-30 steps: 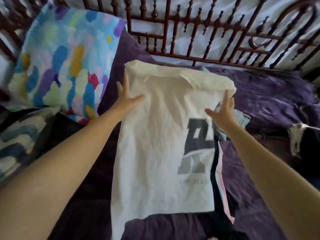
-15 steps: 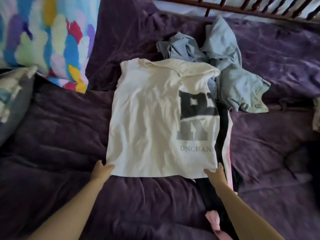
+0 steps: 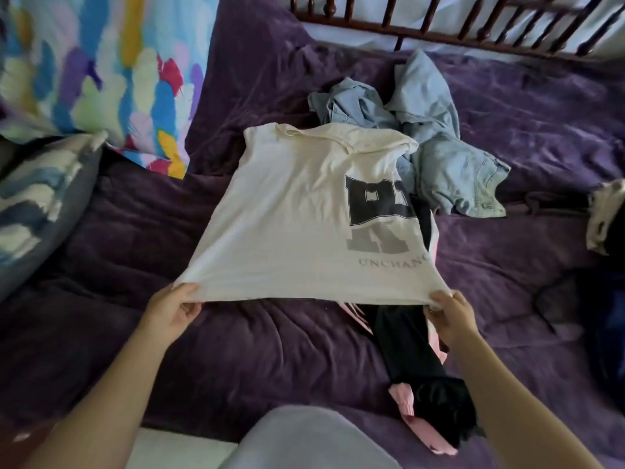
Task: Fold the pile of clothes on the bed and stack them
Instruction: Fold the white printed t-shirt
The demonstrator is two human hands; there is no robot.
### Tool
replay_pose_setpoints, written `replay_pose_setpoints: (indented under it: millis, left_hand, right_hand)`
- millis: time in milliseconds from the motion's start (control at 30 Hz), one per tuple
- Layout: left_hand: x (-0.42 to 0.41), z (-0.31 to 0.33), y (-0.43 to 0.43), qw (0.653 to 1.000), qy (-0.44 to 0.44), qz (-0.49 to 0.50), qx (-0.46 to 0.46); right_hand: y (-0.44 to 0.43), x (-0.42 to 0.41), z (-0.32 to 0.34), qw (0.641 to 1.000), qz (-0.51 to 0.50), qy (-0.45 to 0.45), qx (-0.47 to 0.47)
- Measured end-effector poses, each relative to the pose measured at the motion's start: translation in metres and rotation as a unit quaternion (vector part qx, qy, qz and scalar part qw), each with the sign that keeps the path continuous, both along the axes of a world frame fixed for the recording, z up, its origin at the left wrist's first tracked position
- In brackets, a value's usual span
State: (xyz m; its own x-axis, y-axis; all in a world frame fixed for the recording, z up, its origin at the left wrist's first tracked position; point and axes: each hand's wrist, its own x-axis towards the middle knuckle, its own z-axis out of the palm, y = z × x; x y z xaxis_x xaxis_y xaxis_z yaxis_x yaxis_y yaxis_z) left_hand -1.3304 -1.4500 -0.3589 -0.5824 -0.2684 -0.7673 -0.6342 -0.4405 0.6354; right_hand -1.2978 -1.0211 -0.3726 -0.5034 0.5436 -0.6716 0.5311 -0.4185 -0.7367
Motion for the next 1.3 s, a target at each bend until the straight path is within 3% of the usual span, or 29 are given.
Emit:
replay_pose_setpoints:
  millis: [100, 167, 233, 300, 367, 433, 467, 500, 600, 700, 733, 800, 967, 1100, 1167, 1300]
  left_hand:
    - [0.015, 0.014, -0.009, 0.998, 0.021, -0.053, -0.019]
    - [0.031, 0.018, -0.018, 0.996, 0.015, -0.084, -0.017]
    - [0.053, 0.018, -0.032, 0.989, -0.021, -0.141, -0.031]
    - [0.082, 0.012, -0.045, 0.969, -0.078, -0.223, -0.065]
    - [0.115, 0.002, -0.056, 0.943, -0.143, -0.291, -0.08]
    - [0.144, -0.013, -0.062, 0.904, -0.223, -0.351, -0.1]
    - [0.155, -0.023, -0.064, 0.881, -0.259, -0.378, -0.116]
    - [0.163, -0.034, -0.064, 0.857, -0.288, -0.406, -0.134]
    - [0.17, -0.052, -0.052, 0.773, -0.331, -0.49, -0.23]
    - [0.159, -0.046, -0.034, 0.651, -0.307, -0.566, -0.403]
    - [0.151, -0.039, -0.028, 0.616, -0.3, -0.574, -0.448]
    - [0.131, -0.029, -0.017, 0.587, -0.278, -0.568, -0.506]
    - [0.063, -0.023, 0.014, 0.613, -0.201, -0.556, -0.524]
    - [-0.004, -0.031, 0.038, 0.675, -0.123, -0.553, -0.473]
    - [-0.035, -0.036, 0.048, 0.709, -0.08, -0.539, -0.447]
    - [-0.092, -0.053, 0.056, 0.774, -0.018, -0.488, -0.402]
  right_hand:
    - [0.006, 0.01, 0.017, 0.998, 0.054, -0.001, 0.027]
    - [0.007, 0.021, 0.02, 0.988, 0.135, -0.057, 0.057]
    - [0.009, 0.036, 0.018, 0.941, 0.277, -0.163, 0.104]
    - [0.007, 0.054, 0.015, 0.825, 0.464, -0.3, 0.122]
    - [-0.001, 0.072, 0.011, 0.666, 0.611, -0.409, 0.124]
    - [-0.012, 0.085, 0.004, 0.521, 0.703, -0.461, 0.143]
    - [-0.02, 0.091, 0.003, 0.466, 0.732, -0.469, 0.163]
    - [-0.025, 0.098, -0.001, 0.439, 0.746, -0.468, 0.177]
    - [-0.032, 0.113, -0.016, 0.481, 0.715, -0.45, 0.234]
    - [-0.044, 0.106, -0.02, 0.431, 0.697, -0.474, 0.323]
    - [-0.048, 0.097, -0.022, 0.437, 0.683, -0.468, 0.353]
    - [-0.054, 0.073, -0.024, 0.484, 0.657, -0.417, 0.4]
    - [-0.067, 0.0, -0.013, 0.577, 0.629, -0.303, 0.424]
    - [-0.075, -0.051, -0.009, 0.655, 0.616, -0.208, 0.385]
    - [-0.079, -0.076, -0.009, 0.662, 0.619, -0.174, 0.384]
    - [-0.08, -0.13, -0.021, 0.632, 0.649, -0.13, 0.404]
